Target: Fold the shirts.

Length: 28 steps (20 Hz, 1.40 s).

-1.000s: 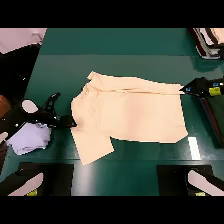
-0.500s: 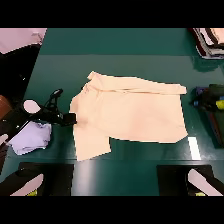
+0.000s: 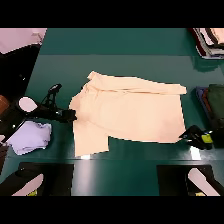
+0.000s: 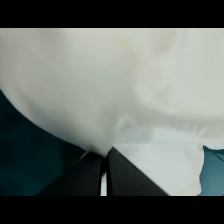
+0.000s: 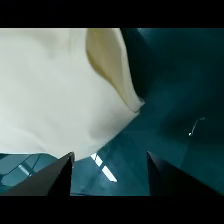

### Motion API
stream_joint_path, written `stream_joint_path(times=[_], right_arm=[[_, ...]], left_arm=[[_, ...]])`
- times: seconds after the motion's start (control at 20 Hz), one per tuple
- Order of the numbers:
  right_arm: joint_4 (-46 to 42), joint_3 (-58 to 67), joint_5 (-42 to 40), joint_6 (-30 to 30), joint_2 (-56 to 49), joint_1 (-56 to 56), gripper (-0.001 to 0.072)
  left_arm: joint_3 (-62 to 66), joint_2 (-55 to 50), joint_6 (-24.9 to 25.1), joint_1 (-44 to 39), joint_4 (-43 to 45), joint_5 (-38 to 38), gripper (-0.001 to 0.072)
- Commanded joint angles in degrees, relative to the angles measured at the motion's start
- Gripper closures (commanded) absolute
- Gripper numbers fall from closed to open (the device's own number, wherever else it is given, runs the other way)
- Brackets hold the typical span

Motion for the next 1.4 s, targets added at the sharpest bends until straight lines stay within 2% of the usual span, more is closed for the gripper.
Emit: stream_joint_path(times=[0.0, 0.05, 0.15, 0.2, 0.25, 0.4, 0.5, 0.7, 0.9, 1.0, 1.2, 1.35], right_arm=[[4.8, -2.7, -7.7, 0.2, -4.2, 5.3, 0.0265], [5.7, -1.6, -9.1, 0.2, -5.4, 7.4, 0.0276], [5.6, 1.2, -10.4, 0.2, -6.8, 11.5, 0.0496], [5.6, 2.8, -10.4, 0.1, -7.0, 13.2, 0.0647], [5.6, 4.4, -10.0, 0.0, -6.7, 14.5, 0.0695], [5.6, 12.0, -8.2, 0.0, -0.9, 16.6, 0.0696], [5.7, 20.3, -8.0, 0.0, 4.8, 16.6, 0.0696], [5.6, 41.1, -8.1, 0.0, 13.0, 16.6, 0.0697], [5.4, 60.1, -7.3, 0.0, 16.4, 16.6, 0.0697], [3.4, 68.3, -4.4, 0.3, 16.6, 16.6, 0.0697], [-3.7, 83.9, 7.4, 3.3, 12.7, 16.6, 0.0698], [-4.5, 91.9, 14.3, 3.7, 7.2, 16.6, 0.0698]], left_arm=[[0.1, 0.1, 0.2, 0.0, 0.0, 0.1, 0.0683], [0.1, 0.1, 0.2, 0.0, 0.0, 0.0, 0.0683], [0.1, 0.1, 0.1, 0.0, 0.0, -0.3, 0.0683], [0.2, 0.1, 0.1, 0.0, 0.0, -0.7, 0.0683], [0.9, 0.1, -0.1, 0.0, 0.0, -1.7, 0.0684], [7.2, 3.7, -0.5, 0.0, 1.0, -4.8, 0.0684], [15.6, 8.7, -3.1, 0.2, 4.7, -5.2, 0.0684], [39.7, 15.6, -3.1, 1.4, 8.2, -6.8, 0.0684], [65.0, 16.2, -4.2, 1.4, 8.9, -8.9, 0.0684], [74.2, 16.2, -4.6, 1.4, 9.0, -9.3, 0.0684], [83.4, 16.1, -6.7, 1.4, 9.2, -8.4, 0.0685], [81.0, 14.9, -7.0, 1.4, 9.3, -9.3, 0.0685]])
